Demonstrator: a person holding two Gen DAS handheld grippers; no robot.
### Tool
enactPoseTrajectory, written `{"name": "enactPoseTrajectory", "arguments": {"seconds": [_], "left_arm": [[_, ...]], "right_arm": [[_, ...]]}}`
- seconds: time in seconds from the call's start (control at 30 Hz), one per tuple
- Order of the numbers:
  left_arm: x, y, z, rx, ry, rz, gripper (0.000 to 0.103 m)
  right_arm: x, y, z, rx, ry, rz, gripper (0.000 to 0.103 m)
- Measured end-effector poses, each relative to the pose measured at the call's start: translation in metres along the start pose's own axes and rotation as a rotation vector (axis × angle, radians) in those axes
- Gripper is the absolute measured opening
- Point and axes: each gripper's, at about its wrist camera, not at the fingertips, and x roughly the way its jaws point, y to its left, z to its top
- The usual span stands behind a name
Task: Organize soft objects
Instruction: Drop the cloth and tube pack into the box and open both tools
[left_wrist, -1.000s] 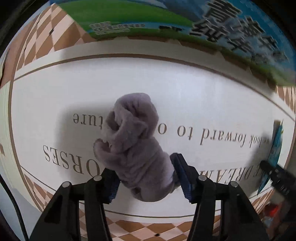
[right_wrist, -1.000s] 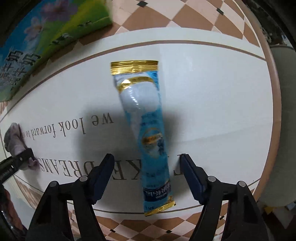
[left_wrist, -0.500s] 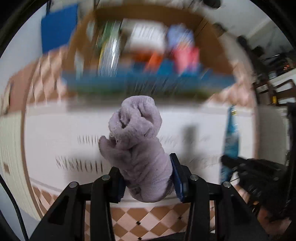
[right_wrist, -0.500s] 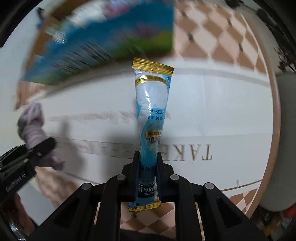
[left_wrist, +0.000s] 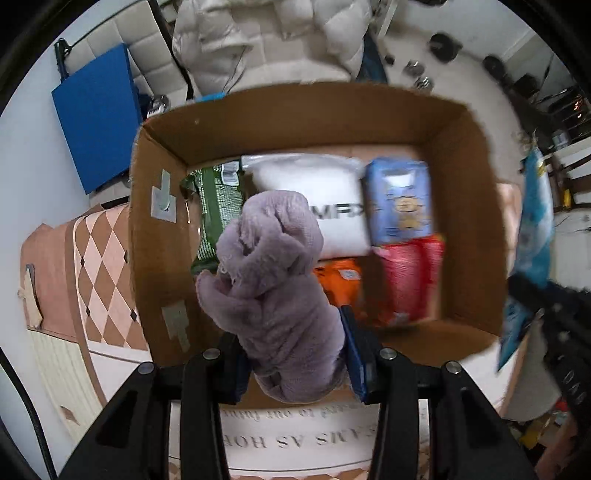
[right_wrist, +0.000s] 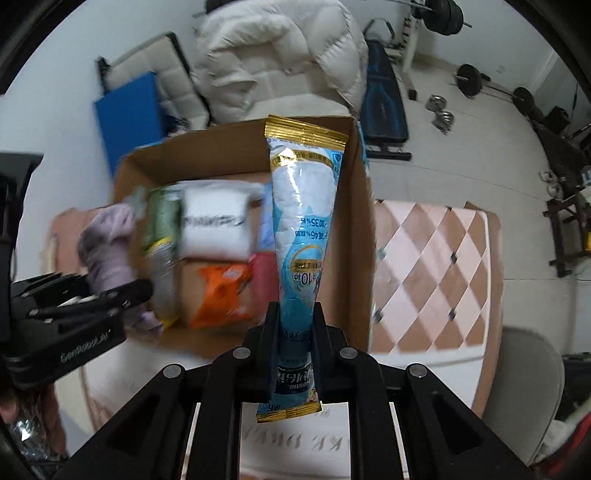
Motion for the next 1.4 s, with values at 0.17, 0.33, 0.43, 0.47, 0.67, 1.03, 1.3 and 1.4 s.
{"name": "enactPoseTrajectory", "arguments": {"seconds": [0.17, 0.33, 0.43, 0.47, 0.67, 1.03, 1.3, 1.4], "left_arm": [[0.033, 0.006, 0.008, 0.003, 0.071, 0.009, 0.039], [0.056, 0.011, 0.012, 0.005, 0.134, 0.015, 0.044], [0.061, 0.018, 0.010, -0.040, 0.124, 0.002, 0.054], [0.060, 0.020, 0.010, -0.046, 0.111, 0.004, 0.062], [0.049, 0.020, 0.004, -0.036, 0.089, -0.003, 0.074], [0.022, 0.031, -0.001, -0.101, -0.010, -0.021, 0.102], [0.023, 0.037, -0.017, -0.135, -0.016, 0.005, 0.102], [0.019, 0.036, -0.025, -0.139, -0.020, 0.009, 0.102]], "right_arm": [[0.039, 0.009, 0.024, 0.011, 0.087, -0.050, 0.016], [0.066, 0.009, 0.026, 0.031, 0.156, -0.065, 0.017], [0.079, 0.012, 0.020, 0.030, 0.232, -0.074, 0.027], [0.083, 0.013, 0.019, 0.024, 0.250, -0.075, 0.036], [0.075, 0.020, 0.015, 0.003, 0.226, -0.074, 0.073], [0.059, 0.022, 0.010, 0.010, 0.210, -0.068, 0.103], [0.053, 0.020, -0.013, 0.023, 0.208, -0.073, 0.103], [0.054, 0.023, -0.020, 0.031, 0.229, -0.056, 0.103]]}}
